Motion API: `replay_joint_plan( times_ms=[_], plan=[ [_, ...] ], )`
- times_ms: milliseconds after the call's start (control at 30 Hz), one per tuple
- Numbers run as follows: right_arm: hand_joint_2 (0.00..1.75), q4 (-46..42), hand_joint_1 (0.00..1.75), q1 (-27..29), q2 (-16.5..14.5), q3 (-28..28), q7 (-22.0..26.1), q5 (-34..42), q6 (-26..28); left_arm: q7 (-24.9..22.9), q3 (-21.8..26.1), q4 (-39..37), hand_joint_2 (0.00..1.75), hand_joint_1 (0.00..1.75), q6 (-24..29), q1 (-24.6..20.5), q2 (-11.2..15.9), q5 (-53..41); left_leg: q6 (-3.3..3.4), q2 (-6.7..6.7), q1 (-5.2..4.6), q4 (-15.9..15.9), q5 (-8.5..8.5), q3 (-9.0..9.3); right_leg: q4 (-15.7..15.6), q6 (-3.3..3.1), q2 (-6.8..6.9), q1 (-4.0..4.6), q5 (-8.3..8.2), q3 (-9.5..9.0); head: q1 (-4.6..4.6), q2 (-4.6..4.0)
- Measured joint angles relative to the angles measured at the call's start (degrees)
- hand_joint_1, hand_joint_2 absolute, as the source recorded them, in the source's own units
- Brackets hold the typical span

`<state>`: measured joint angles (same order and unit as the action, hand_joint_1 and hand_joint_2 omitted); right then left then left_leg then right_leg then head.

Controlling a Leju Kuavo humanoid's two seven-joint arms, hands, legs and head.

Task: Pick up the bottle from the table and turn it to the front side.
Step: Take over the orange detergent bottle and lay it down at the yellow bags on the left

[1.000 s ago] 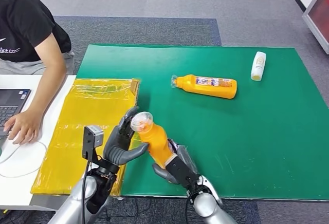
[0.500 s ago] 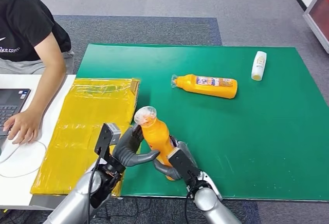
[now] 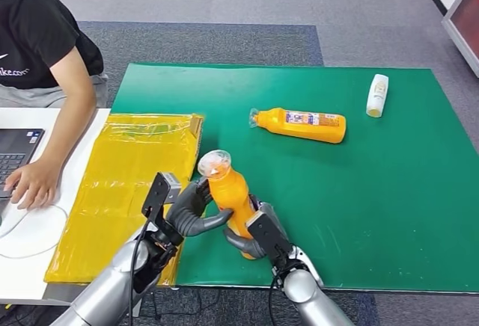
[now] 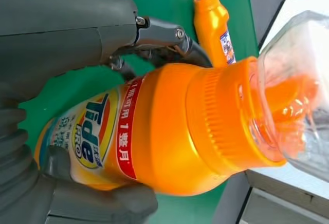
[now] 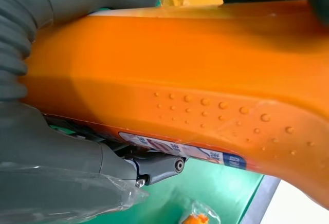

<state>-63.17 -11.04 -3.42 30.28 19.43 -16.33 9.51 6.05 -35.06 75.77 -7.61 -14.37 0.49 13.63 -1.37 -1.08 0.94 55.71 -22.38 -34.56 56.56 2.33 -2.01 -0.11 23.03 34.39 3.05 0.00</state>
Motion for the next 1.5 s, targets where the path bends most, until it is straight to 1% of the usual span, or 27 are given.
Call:
replay_joint_plan(
  times_ms=[267,300,367,400,433,500,533,667,800,933,1100,1233,1400,1500],
  plan=[
    [1.75,0.4,1.75,-1.4,-0.3,0.8,-0.3,0.4,-0.5,0.8,-0.1,-5.1,1.75,1.75,-4.6,-4.5,0.0,0.2,0.02,-0.01,0.0,0.0,0.04,-0.05,0.0,-0.01,0.03,0.0,-0.03,0.04,0.0,0.0],
    [1.75,0.6,1.72,-1.6,-0.3,0.9,-0.3,0.5,-0.6,0.9,-0.1,-5.7,1.75,1.75,-5.5,-5.1,0.0,0.2,0.02,-0.02,0.0,0.0,0.05,-0.06,0.0,-0.01,0.04,0.0,-0.03,0.05,0.0,0.0],
    [1.75,1.1,1.6,-2.0,-0.3,1.1,-0.4,0.6,-0.7,1.1,-0.1,-7.0,1.75,1.75,-7.0,-6.1,0.2,0.0,0.02,-0.02,0.0,0.0,0.05,-0.08,0.0,-0.01,0.04,0.0,-0.03,0.07,0.01,0.0],
    [1.75,1.3,1.32,-2.1,-0.3,1.2,-0.4,0.6,-0.7,1.3,-0.1,-7.5,1.75,1.75,-7.5,-6.6,0.3,-0.2,0.02,-0.02,0.0,0.0,0.05,-0.08,0.0,-0.01,0.04,0.0,-0.03,0.07,0.01,0.0],
    [1.75,1.5,0.91,-2.2,-0.4,1.3,-0.4,0.7,-0.7,1.4,-0.1,-8.0,1.75,1.75,-7.8,-6.9,0.4,-0.6,0.02,-0.02,0.0,0.0,0.05,-0.08,0.0,-0.01,0.04,0.0,-0.03,0.07,0.01,0.0],
    [1.75,1.9,0.16,-2.3,-0.4,1.4,-0.5,0.8,-0.7,1.7,-0.2,-8.6,1.75,1.75,-7.9,-7.4,0.5,-1.6,0.02,-0.02,0.0,0.0,0.05,-0.1,0.0,-0.01,0.04,0.0,-0.03,0.1,0.01,0.0],
    [1.75,2.0,0.0,-2.3,-0.4,1.4,-0.5,0.8,-0.7,2.0,-0.2,-8.8,1.75,1.75,-7.7,-7.5,0.6,-2.5,0.02,-0.02,0.0,0.0,0.05,-0.11,0.0,-0.01,0.04,0.0,-0.03,0.11,0.0,0.0],
    [1.75,2.1,0.0,-2.2,-0.6,1.5,-0.8,1.4,-0.2,3.0,-0.6,-8.8,1.75,1.75,-5.4,-8.3,1.7,-9.1,0.01,-0.01,0.01,0.0,0.05,-0.12,0.0,-0.01,0.04,0.0,-0.03,0.15,0.01,0.0],
    [0.0,2.1,0.0,-1.7,-0.6,1.4,-1.6,1.9,0.3,2.8,-1.0,-7.5,1.75,1.75,-4.5,-10.4,5.0,-19.2,-0.04,-0.02,0.01,0.0,0.09,-0.1,0.1,-0.07,0.04,0.01,-0.06,0.15,0.01,0.0],
    [0.0,2.1,0.0,-0.9,-0.8,0.9,-2.2,2.2,0.2,1.9,-0.6,-5.9,1.75,1.75,-6.0,-13.0,9.1,-25.2,-0.16,-0.01,0.03,0.0,0.19,-0.09,0.1,-0.15,0.04,0.01,-0.12,0.18,0.0,0.0],
    [0.0,2.2,0.0,0.2,-1.0,0.1,-2.3,2.2,0.0,0.6,0.0,-3.9,1.75,1.75,-8.7,-16.5,13.8,-29.4,-0.21,0.0,0.04,0.0,0.36,-0.12,0.2,-0.24,0.03,0.02,-0.25,0.28,0.0,0.0],
    [1.75,2.2,0.0,0.8,-1.2,-0.4,-2.1,2.0,-0.1,0.1,0.1,-2.7,1.75,1.75,-9.7,-18.3,16.3,-30.8,-0.2,0.0,0.04,0.0,0.42,-0.2,0.2,-0.26,0.04,0.02,-0.29,0.38,0.02,0.0],
    [1.75,2.2,0.0,1.2,-1.4,-0.9,-2.0,1.9,-0.4,0.0,0.1,-1.2,1.75,1.75,-9.9,-19.2,17.0,-30.7,-0.18,-0.02,0.03,0.0,0.44,-0.37,0.2,-0.21,0.03,0.01,-0.32,0.51,0.0,0.0],
    [1.75,2.2,0.0,1.3,-1.5,-1.2,-2.0,1.8,-0.7,0.0,0.0,-0.4,1.75,1.75,-11.4,-19.8,17.2,-29.5,-0.18,-0.02,0.02,0.0,0.43,-0.47,0.2,-0.19,0.04,0.0,-0.33,0.6,0.01,0.0]
  ],
)
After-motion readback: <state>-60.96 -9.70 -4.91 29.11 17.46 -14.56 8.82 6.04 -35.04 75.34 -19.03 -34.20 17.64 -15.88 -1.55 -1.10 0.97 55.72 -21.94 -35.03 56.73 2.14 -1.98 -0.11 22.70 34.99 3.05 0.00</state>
